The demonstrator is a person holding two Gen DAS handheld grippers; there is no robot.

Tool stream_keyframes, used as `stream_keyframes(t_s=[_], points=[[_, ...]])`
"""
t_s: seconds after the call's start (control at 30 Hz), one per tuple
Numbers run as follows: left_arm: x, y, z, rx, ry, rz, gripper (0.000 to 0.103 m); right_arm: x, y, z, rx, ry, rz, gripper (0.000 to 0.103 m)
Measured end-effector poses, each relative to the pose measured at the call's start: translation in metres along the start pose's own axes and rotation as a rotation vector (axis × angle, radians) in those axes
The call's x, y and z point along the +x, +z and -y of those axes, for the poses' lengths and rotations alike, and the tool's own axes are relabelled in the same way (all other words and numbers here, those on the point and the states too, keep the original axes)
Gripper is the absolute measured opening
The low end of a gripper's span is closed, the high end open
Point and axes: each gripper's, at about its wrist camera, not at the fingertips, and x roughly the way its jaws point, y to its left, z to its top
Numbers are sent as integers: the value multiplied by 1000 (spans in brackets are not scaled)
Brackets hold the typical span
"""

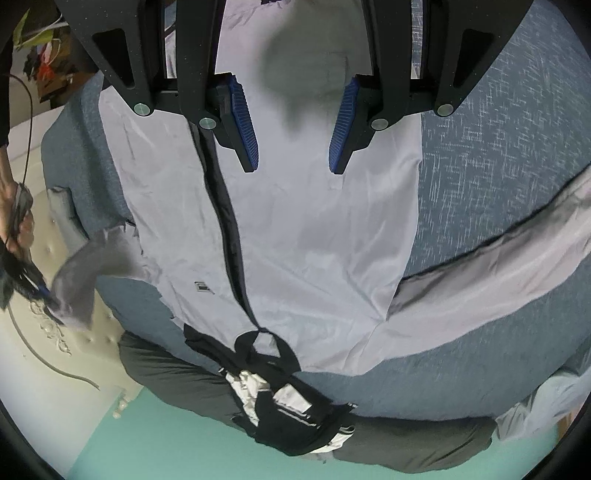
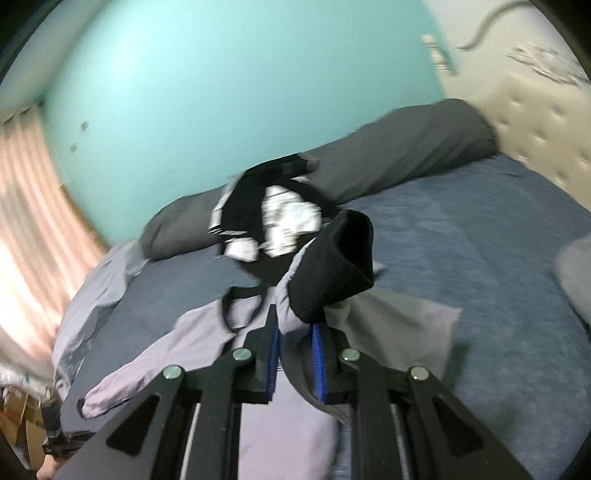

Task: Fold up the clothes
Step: 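Lift the sleeve by its cuff with the right gripper and lay it across the jacket front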

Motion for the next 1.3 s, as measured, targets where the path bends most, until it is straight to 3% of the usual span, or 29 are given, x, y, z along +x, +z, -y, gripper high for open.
stream_keyframes(t_s=[0.23,0.53,0.77,1.13,1.27,1.3], points=[[-9,4,1,3,-11,10,43,41,-20,-113,-129,169,-78,14],[-23,1,-25,-32,-5,17,44,96,-102,-212,-257,324,-256,14],[-29,-1,-45,-69,-3,21,43,115,-158,-230,-241,385,-370,14],[-22,0,-43,-81,-17,14,44,129,-216,-243,-284,421,-493,14],[-13,-1,-40,-82,-20,2,44,136,-233,-244,-310,393,-548,19],[-10,-2,-40,-83,-19,-3,44,138,-236,-244,-311,387,-560,25]])
